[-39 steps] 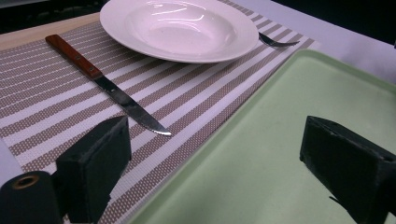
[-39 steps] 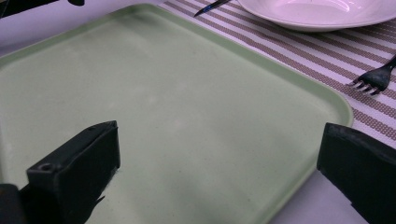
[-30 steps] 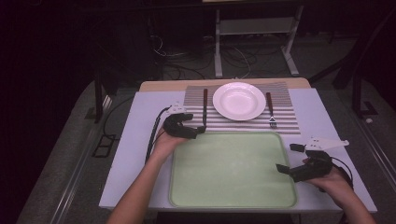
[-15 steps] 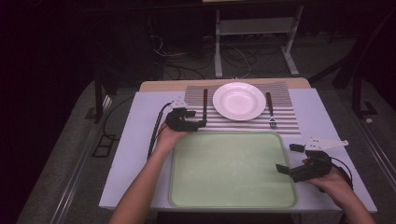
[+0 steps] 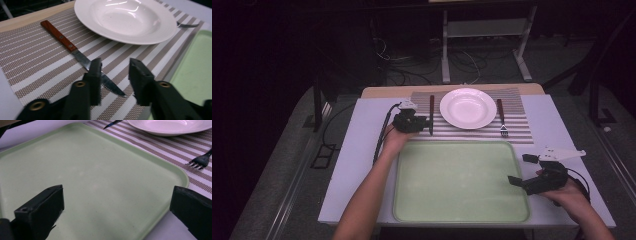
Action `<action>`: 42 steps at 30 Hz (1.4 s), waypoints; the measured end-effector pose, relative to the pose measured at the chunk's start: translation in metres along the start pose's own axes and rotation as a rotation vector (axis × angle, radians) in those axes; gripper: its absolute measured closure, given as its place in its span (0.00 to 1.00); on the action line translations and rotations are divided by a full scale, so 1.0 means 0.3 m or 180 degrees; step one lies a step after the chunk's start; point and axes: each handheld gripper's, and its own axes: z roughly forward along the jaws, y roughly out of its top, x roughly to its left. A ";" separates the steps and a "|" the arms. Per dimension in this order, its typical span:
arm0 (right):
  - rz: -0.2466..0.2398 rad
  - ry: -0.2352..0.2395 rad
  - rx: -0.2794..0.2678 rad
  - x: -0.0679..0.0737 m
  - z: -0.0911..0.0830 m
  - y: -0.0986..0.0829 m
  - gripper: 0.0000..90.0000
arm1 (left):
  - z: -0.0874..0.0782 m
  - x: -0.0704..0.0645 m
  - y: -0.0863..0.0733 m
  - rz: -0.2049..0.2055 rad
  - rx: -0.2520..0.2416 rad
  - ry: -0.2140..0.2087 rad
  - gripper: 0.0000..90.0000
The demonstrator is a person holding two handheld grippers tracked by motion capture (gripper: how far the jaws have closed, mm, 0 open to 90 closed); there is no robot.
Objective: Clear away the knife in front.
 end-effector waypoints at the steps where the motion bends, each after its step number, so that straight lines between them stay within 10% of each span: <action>1: 0.0003 -0.0003 -0.0002 0.000 0.000 0.000 0.00 | 0.006 0.003 0.005 0.0001 0.0026 -0.0008 0.82; 8: 0.0011 -0.0003 -0.0006 -0.003 -0.001 -0.001 0.00 | 0.055 0.015 0.037 0.0020 0.0208 -0.0059 0.99; 42: 0.0014 0.0011 -0.0016 -0.005 -0.004 -0.002 0.00 | 0.178 0.008 0.041 0.0081 0.0715 0.0012 0.99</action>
